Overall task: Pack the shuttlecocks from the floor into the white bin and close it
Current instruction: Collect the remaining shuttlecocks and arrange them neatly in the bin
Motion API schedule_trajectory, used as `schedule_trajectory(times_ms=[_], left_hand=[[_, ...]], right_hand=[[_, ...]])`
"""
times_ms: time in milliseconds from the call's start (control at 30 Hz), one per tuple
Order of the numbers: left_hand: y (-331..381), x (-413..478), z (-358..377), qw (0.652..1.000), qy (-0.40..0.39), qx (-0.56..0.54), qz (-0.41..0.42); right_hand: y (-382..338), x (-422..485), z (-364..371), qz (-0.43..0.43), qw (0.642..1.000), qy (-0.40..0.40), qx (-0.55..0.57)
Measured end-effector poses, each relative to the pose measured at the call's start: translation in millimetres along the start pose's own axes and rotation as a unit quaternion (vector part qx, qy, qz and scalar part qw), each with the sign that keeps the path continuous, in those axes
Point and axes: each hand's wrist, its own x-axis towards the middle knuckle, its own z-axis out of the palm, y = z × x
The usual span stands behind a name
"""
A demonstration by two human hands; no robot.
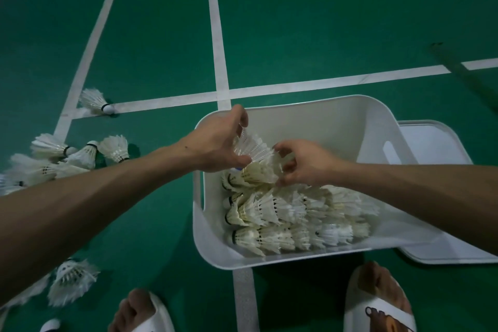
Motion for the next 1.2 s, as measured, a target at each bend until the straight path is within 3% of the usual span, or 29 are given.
schedule_trajectory(times_ms=[233, 367, 467, 867, 1000, 1200], left_hand=[[4, 0, -4, 0.999, -0.015, -0.019, 0.030], [10, 1, -6, 0.998, -0.020, -0.006, 0.061], [16, 7, -6, 0.996, -0.014, 0.001, 0.085], [10, 15, -4, 0.993, -0.027, 0.007, 0.113], [5, 13, -4, 0.992, -0.030, 0.049, 0.112], [1, 21, 1, 0.987, -0.045, 0.087, 0.130]], right_hand=[[-6, -5, -25, 0.011, 0.999, -0.003, -0.033], [-15, -24, -44, -0.031, 0.983, 0.017, 0.178], [-22, -34, -47, -0.059, 0.971, 0.008, 0.233], [-4, -37, -60, -0.053, 0.984, 0.031, 0.167], [22, -36, -68, -0.009, 0.984, 0.081, 0.159], [30, -26, -43, 0.030, 0.987, 0.056, 0.147]])
